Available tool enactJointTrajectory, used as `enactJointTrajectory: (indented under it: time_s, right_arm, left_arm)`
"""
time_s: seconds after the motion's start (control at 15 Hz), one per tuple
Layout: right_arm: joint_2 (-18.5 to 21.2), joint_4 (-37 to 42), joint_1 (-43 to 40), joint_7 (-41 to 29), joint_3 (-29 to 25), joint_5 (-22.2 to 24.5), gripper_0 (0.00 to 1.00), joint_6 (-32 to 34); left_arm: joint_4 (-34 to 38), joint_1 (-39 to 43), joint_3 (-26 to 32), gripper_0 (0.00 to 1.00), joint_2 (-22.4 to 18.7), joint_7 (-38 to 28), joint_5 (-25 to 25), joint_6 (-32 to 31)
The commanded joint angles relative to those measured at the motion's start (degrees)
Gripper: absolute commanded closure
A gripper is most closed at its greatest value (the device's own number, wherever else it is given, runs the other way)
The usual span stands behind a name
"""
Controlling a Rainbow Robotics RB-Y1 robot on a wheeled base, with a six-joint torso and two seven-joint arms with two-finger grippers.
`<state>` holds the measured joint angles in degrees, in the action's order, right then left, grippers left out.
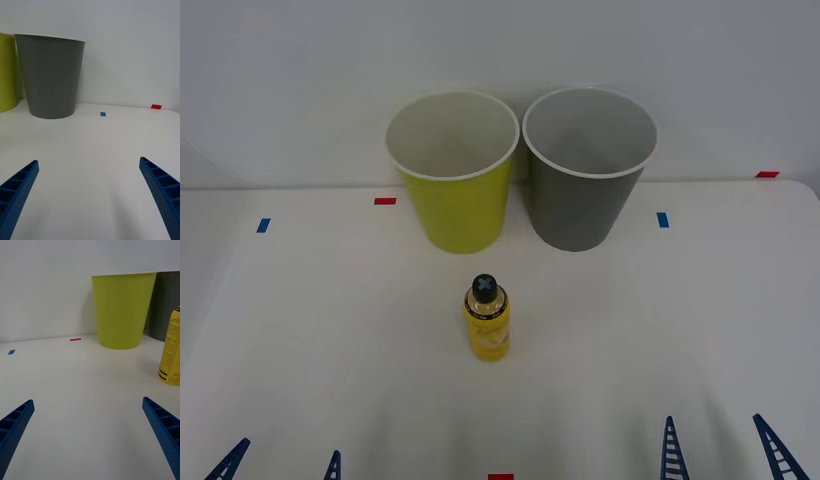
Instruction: Put cans in the gray bin and PET bottles in the light green bin.
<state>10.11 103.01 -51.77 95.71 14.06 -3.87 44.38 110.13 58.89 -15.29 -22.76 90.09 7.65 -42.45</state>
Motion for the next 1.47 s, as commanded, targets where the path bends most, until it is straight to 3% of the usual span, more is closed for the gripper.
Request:
enactJointTrajectory:
  time_s: [0.07,1.47]
  right_arm:
    - [0.0,0.0,0.0,0.0,0.0,0.0,0.07,0.0]
    - [0.0,0.0,0.0,0.0,0.0,0.0,0.07,0.0]
  left_arm:
    - [0.0,0.0,0.0,0.0,0.0,0.0,0.0,0.0]
    - [0.0,0.0,0.0,0.0,0.0,0.0,0.0,0.0]
